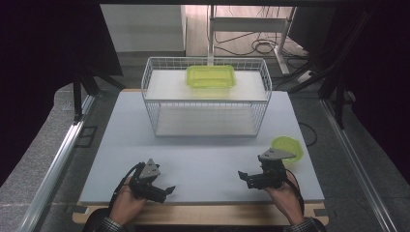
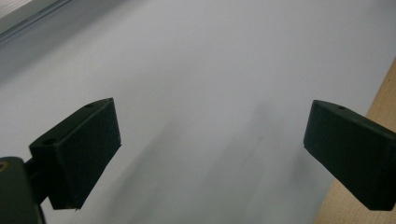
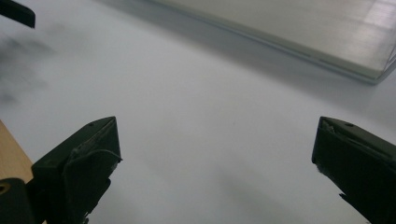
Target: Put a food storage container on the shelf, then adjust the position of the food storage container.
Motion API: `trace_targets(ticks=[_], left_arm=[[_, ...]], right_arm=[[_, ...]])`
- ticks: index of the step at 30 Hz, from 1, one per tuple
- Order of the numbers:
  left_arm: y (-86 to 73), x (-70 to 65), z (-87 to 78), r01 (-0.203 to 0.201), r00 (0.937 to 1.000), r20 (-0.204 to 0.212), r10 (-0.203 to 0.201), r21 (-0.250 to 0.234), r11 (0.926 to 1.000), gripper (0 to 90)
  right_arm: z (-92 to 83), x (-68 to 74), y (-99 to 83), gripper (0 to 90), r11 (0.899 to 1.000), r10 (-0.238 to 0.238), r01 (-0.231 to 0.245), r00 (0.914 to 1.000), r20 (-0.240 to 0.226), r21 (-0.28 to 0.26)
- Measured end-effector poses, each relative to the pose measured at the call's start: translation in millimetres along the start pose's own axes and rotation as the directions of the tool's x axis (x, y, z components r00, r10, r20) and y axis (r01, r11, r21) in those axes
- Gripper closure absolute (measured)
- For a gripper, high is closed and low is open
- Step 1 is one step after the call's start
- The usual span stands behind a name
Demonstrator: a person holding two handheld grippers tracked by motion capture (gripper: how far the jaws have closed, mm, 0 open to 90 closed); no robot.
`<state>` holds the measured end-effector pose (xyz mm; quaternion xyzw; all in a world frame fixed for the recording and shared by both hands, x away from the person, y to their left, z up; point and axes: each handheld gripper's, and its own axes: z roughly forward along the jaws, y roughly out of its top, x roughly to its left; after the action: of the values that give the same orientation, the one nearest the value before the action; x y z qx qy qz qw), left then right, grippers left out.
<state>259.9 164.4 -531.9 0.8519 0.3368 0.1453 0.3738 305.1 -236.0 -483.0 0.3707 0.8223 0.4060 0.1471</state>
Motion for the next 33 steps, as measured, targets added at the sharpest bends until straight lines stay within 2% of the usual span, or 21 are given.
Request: trace_targets(ticks=[6,9,16,19,23,25,29,33], left_arm=[[0.1,-0.6,0.0,-0.003,1.0,0.001,0.003,0.001,1.0,3.6],[0.0,-0.4,0.4,-0.007,1.0,0.002,0.007,0.005,1.0,3.6],[0.0,-0.7,0.3,-0.008,1.0,0.002,0.008,0.003,1.0,3.6],[0.1,-0.8,0.5,-0.013,0.9999,0.0,0.013,0.007,0.9999,3.6],[0.0,-0.6,0.8,-0.011,0.9999,0.0,0.011,0.008,0.9999,3.6],[0.1,-0.7,0.9,-0.011,0.9999,0.0,0.011,0.008,0.9999,3.6],[0.0,-0.8,1.5,-0.01,1.0,0.0,0.01,0.01,0.9999,3.6],[0.0,-0.8,1.6,-0.009,1.0,-0.002,0.009,0.012,0.9999,3.6]], right_arm=[[6.2,1.0,-4.7,0.9,0.999,-0.01,0.01,0.9999,0.009,0.03],[4.9,-2.2,-4.4,0.6,0.999,0.006,-0.007,0.9997,0.024,0.035],[-6.6,-15.7,2.3,2.7,0.998,0.064,-0.064,0.9965,0.054,0.007],[-15.9,-24.4,6.1,12.1,0.997,0.082,-0.081,0.9931,0.083,-0.018],[-30.1,-40.3,9.4,32.1,0.993,0.114,-0.109,0.9853,0.128,-0.048],[-35.9,-49.4,9.5,41.5,0.992,0.124,-0.119,0.9816,0.145,-0.046],[-43.6,-66.3,8.7,54.4,0.989,0.146,-0.142,0.9762,0.161,-0.034],[-50.8,-83.0,10.6,69.1,0.986,0.169,-0.164,0.9657,0.197,-0.043]])
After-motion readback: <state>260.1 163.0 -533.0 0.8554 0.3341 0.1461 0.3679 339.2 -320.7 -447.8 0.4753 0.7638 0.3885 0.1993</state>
